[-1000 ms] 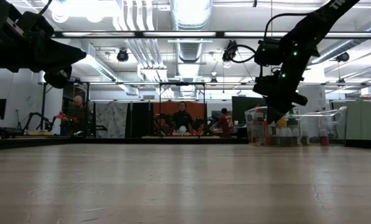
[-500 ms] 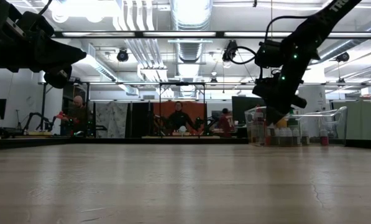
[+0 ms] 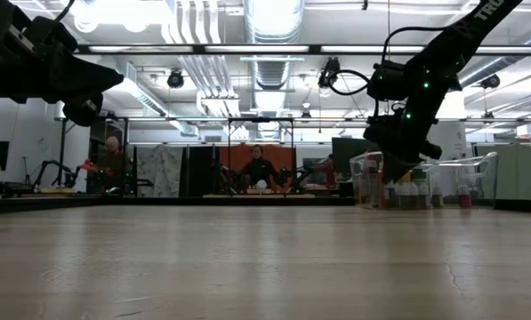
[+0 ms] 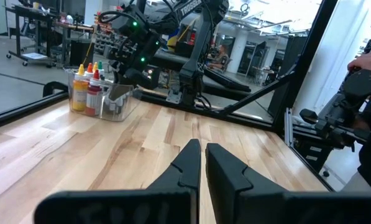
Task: Pick & Place food coloring
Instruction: Put small red food coloring bottle into the bin
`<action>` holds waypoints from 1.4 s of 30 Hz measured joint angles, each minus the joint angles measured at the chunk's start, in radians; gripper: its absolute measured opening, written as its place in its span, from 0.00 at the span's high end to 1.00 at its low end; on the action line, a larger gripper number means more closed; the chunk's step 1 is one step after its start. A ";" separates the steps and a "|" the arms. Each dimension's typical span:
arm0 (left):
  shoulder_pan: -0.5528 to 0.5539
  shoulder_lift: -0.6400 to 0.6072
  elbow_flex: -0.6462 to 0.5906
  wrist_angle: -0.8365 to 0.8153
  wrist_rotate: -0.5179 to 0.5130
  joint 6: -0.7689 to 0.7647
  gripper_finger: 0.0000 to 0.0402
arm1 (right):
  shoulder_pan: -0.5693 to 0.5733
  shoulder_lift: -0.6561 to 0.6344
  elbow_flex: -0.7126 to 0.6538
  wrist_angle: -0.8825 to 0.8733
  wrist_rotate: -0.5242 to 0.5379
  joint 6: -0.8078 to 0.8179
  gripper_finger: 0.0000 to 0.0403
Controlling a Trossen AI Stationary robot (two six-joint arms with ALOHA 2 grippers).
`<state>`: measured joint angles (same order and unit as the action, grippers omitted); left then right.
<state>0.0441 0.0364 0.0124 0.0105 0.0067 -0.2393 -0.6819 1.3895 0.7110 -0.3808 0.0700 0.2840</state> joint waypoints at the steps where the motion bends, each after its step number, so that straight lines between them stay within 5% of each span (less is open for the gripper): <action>1: 0.000 0.000 0.000 0.000 0.000 0.000 1.00 | 0.000 0.000 -0.001 0.001 -0.001 0.000 0.87; 34: 0.000 0.000 0.000 0.000 0.000 0.000 1.00 | 0.001 0.000 -0.002 0.003 -0.001 -0.007 0.86; 42: 0.000 0.000 0.000 0.000 0.000 0.000 1.00 | 0.000 0.000 -0.002 0.004 0.001 -0.007 0.79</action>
<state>0.0441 0.0360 0.0124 0.0105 0.0067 -0.2394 -0.6819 1.3896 0.7086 -0.3763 0.0714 0.2771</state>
